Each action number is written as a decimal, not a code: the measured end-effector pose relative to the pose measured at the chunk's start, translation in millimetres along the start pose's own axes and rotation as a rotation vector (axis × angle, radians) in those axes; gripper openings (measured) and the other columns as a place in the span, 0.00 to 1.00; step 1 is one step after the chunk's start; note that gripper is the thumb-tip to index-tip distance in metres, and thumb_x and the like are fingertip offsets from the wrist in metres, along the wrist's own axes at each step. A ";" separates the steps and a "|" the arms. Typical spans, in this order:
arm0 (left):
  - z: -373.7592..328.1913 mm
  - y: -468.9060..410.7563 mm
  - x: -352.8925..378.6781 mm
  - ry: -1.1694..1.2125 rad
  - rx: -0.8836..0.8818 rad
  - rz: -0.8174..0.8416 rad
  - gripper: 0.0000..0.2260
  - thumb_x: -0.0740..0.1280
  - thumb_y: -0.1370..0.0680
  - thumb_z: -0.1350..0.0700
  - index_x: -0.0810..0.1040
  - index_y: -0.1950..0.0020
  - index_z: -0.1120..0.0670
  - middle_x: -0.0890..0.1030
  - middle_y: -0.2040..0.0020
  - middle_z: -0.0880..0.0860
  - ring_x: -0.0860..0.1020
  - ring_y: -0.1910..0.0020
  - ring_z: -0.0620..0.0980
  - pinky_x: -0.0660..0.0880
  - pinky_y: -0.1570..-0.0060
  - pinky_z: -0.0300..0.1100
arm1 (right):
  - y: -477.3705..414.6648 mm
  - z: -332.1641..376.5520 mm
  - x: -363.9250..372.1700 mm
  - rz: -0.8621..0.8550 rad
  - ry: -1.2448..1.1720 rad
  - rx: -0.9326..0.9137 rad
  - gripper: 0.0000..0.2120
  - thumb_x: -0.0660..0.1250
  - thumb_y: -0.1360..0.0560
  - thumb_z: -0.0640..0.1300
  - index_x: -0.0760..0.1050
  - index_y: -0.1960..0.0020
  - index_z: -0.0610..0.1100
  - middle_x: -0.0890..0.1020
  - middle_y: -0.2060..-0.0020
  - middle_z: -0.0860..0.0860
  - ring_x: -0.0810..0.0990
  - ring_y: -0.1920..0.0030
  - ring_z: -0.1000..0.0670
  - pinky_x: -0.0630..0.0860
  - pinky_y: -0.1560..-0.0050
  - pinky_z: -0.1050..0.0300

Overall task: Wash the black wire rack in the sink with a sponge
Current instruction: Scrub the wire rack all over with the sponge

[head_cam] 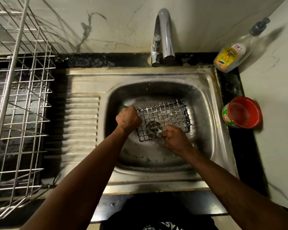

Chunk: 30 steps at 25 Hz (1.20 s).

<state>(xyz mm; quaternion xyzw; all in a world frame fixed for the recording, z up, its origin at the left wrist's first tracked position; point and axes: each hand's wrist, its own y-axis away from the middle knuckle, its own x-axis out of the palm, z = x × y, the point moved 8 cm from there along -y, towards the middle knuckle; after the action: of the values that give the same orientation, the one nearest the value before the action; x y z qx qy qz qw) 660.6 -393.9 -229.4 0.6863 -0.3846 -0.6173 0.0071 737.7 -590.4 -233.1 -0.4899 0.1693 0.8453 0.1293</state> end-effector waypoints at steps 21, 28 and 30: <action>-44.5 14.3 -1.5 -0.241 0.296 -0.101 0.14 0.74 0.27 0.51 0.78 0.46 0.53 0.80 0.58 0.53 0.80 0.61 0.54 0.76 0.65 0.45 | -22.3 28.5 -6.4 0.022 0.085 -0.153 0.16 0.70 0.32 0.26 0.83 0.48 0.39 0.84 0.54 0.45 0.80 0.49 0.46 0.80 0.47 0.52; -35.2 13.7 -3.8 -0.252 0.286 -0.093 0.15 0.75 0.30 0.53 0.78 0.46 0.54 0.82 0.55 0.56 0.82 0.56 0.58 0.78 0.61 0.47 | -19.4 21.7 -0.9 0.207 0.033 -0.145 0.10 0.68 0.29 0.30 0.81 0.53 0.42 0.80 0.56 0.48 0.76 0.53 0.49 0.79 0.50 0.49; -32.2 11.7 -2.9 -0.250 0.288 -0.074 0.15 0.76 0.30 0.50 0.79 0.47 0.54 0.83 0.54 0.57 0.83 0.55 0.59 0.80 0.58 0.48 | -43.1 12.5 -23.9 0.018 -0.030 -0.013 0.10 0.67 0.29 0.29 0.78 0.52 0.39 0.79 0.55 0.45 0.75 0.54 0.47 0.78 0.53 0.47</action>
<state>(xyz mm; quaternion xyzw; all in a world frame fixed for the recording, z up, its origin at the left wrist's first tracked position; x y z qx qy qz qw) 682.2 -415.6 -213.7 0.6119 -0.4414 -0.6361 -0.1615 756.1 -547.3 -213.3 -0.4766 0.1661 0.8548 0.1210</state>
